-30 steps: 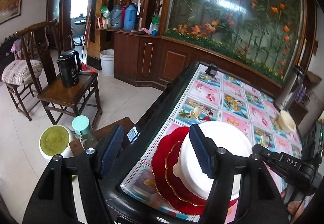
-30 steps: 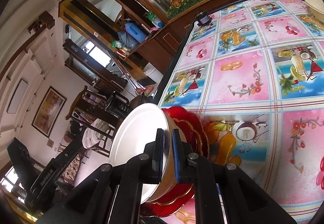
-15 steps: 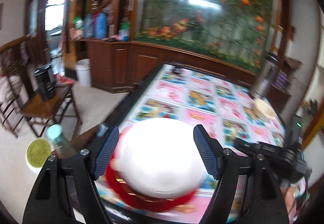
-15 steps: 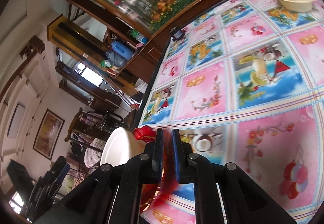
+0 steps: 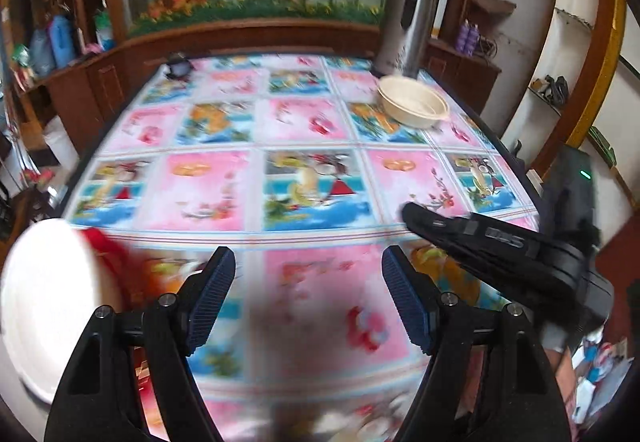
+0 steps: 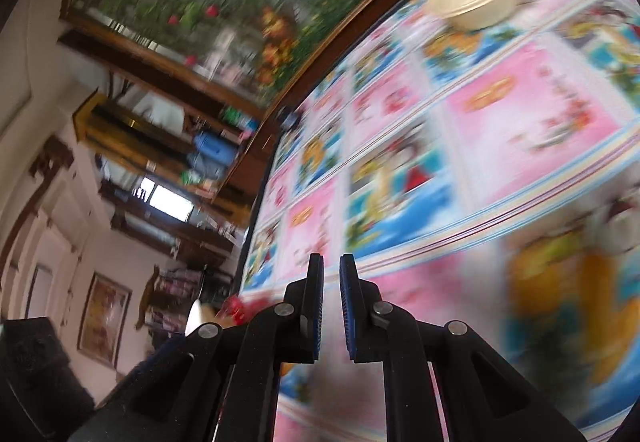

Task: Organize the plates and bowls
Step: 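Move the right gripper to the remaining beige pulp bowl, then grasp the rim of the remaining beige bowl with the right gripper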

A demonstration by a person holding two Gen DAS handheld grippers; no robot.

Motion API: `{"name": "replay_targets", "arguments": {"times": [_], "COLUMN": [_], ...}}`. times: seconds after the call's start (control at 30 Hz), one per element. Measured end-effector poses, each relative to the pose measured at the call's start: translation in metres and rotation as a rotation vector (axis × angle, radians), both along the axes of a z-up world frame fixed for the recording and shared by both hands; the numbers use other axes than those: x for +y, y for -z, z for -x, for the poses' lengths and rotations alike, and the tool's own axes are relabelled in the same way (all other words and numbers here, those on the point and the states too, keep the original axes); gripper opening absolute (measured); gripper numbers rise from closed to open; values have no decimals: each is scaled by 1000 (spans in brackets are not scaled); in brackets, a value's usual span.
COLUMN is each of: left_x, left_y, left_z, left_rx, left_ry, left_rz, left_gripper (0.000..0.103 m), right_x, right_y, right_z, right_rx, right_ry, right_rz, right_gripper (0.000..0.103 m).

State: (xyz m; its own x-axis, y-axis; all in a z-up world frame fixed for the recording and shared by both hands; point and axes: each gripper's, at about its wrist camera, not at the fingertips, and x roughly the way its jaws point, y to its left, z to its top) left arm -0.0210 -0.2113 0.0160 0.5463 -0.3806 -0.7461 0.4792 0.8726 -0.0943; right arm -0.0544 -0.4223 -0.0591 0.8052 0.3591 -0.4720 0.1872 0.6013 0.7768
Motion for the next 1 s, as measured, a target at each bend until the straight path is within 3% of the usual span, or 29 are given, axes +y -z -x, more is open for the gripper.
{"name": "replay_targets", "arguments": {"times": [0.27,0.53,0.6,0.83,0.87,1.0], "left_x": [-67,-92,-91,-71,-69,-74], "left_y": [34,74,76,65,65,68], "left_z": [-46,-67,-72,-92,-97,-116], "left_rx": [192,264,271,230,235,274], "left_ry": [-24,-49,-47,-105,-111,-124], "left_rz": [43,5,-2,8,10,12], "left_gripper": [76,75,75,76,76,76], "right_x": [-101,-164,-176,-224,-229,-241], "right_y": [8,1,0,1,2,11], "right_z": [15,-21,-35,-77,-83,-110], "right_rx": [57,108,113,68,65,83], "right_ry": [172,252,274,435,451,469], "right_rz": [7,64,62,-22,-23,-29], "right_gripper": [13,25,25,43,48,51]}}
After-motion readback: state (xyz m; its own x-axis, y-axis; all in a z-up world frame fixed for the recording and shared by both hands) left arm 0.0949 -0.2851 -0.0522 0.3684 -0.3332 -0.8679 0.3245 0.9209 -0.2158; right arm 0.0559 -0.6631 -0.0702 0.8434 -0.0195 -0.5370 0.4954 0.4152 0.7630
